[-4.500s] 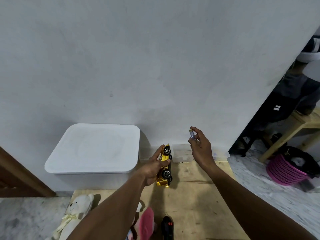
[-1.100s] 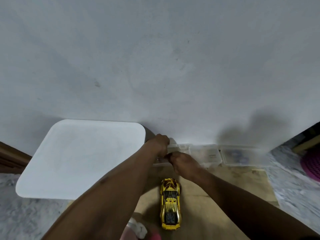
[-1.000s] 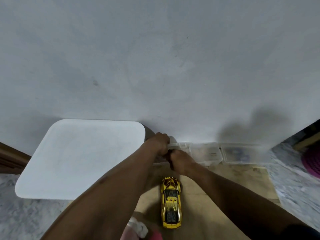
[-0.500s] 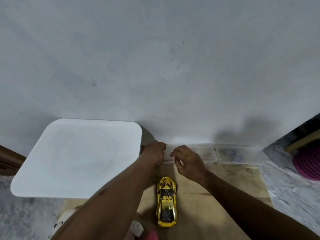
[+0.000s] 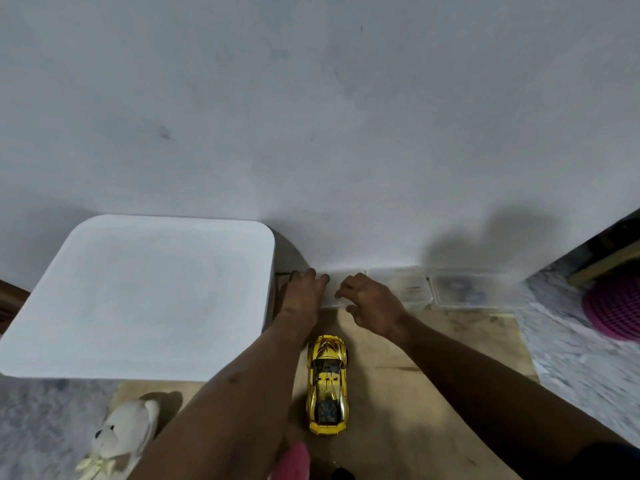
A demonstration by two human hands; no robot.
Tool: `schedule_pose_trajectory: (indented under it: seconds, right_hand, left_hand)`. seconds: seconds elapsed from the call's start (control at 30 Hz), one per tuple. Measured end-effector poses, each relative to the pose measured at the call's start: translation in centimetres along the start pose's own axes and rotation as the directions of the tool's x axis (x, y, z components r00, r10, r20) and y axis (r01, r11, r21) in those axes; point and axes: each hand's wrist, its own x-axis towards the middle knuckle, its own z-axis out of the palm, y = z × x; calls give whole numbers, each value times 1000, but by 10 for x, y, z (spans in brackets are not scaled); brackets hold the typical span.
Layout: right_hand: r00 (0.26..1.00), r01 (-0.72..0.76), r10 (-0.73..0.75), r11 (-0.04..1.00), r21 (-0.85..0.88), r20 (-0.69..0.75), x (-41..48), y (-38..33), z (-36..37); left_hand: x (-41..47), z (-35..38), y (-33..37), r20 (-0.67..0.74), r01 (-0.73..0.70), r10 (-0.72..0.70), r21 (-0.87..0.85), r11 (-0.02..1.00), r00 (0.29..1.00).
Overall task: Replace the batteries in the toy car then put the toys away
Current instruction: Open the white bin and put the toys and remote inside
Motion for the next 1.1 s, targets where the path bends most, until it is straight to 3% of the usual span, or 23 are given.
schedule_pose_trajectory:
  seconds: [0.2,0.3,0.47,0.7,0.93,1.1]
  right_hand:
    - [1000,26,-27,999,-45,-9,-2,-1,5]
    - [996,-57,54,998,41,64,0,-1,-4]
    - [969,-241,244,967,83,-33,-17,3,-38]
    - [899,-437,438,899,23,-5,-46,-13,-93]
    - [877,-480,480,877,9,-23,-29,-78,-133]
    - [849,-523,528,842,133,0,1,-138,-134]
  left_hand:
    - [0,8,4,-1,30,-30,-39,999,1000]
    - [-7,2,6,34,46,-43,-91,995,999]
    - [-25,-14,14,25,68,-64,-233,970,998]
    - [-56,-59,12,-110,-66,40,-246,967,993]
    - [-102,-99,-41,-212,-56,-7,-291,955,977]
    - [-134,-96,-127,-219,47,-120,-310,949,968]
